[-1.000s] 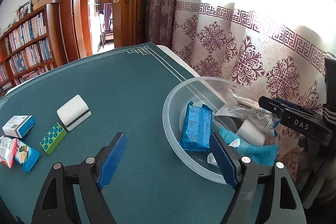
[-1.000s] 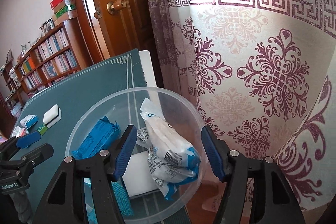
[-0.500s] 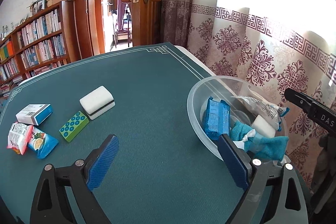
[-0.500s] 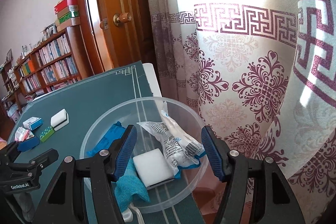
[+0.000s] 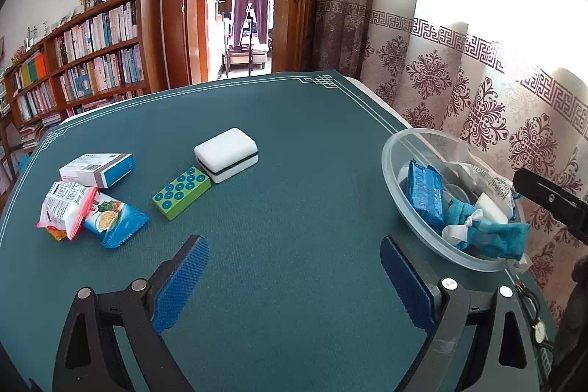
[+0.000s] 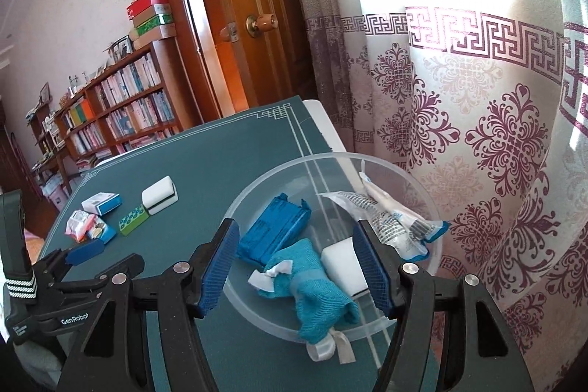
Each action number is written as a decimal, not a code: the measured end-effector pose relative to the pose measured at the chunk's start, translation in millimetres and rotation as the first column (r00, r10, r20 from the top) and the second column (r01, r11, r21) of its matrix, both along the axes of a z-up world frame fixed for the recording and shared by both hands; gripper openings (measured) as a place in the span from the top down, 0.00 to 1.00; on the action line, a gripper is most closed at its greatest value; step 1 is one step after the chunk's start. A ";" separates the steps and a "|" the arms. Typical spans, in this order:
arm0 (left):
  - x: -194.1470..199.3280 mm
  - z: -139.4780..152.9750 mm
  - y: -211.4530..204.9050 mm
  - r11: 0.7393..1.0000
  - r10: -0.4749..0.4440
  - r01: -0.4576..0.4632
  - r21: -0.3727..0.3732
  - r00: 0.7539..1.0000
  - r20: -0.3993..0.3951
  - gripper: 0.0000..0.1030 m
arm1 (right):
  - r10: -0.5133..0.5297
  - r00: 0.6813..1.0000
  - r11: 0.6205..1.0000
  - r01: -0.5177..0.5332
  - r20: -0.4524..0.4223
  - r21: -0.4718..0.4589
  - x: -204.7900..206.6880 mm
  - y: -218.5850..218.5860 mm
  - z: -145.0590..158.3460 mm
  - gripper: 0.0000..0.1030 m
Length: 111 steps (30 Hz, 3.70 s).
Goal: Organize objects
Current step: 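Withdraw both grippers from the bowl toward the remaining items, then grasp the white snack bag with red edges with the left gripper, then grasp the blue cracker packet with the right gripper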
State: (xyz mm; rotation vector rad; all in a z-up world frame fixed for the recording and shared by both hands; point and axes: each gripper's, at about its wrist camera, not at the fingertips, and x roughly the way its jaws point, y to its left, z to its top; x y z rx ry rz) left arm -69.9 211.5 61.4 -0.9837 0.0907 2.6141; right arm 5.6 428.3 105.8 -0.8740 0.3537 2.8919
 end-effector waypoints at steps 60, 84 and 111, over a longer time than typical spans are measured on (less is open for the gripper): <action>-88.7 -28.6 -170.8 0.924 0.348 -0.350 -0.157 0.937 -0.043 0.17 | 0.296 0.930 0.955 -0.292 0.218 -0.051 -36.9 -155.8 -82.0 0.32; -37.8 -15.1 -196.7 0.918 0.393 -0.394 -0.049 0.919 -0.029 0.48 | 0.303 0.930 0.952 -0.306 0.206 -0.018 -34.4 -165.2 -86.1 0.25; -8.6 -31.9 -218.8 0.890 0.456 -0.456 0.023 0.890 0.010 0.48 | 0.543 0.827 0.829 -0.555 0.144 0.062 -128.8 -259.3 -53.6 0.25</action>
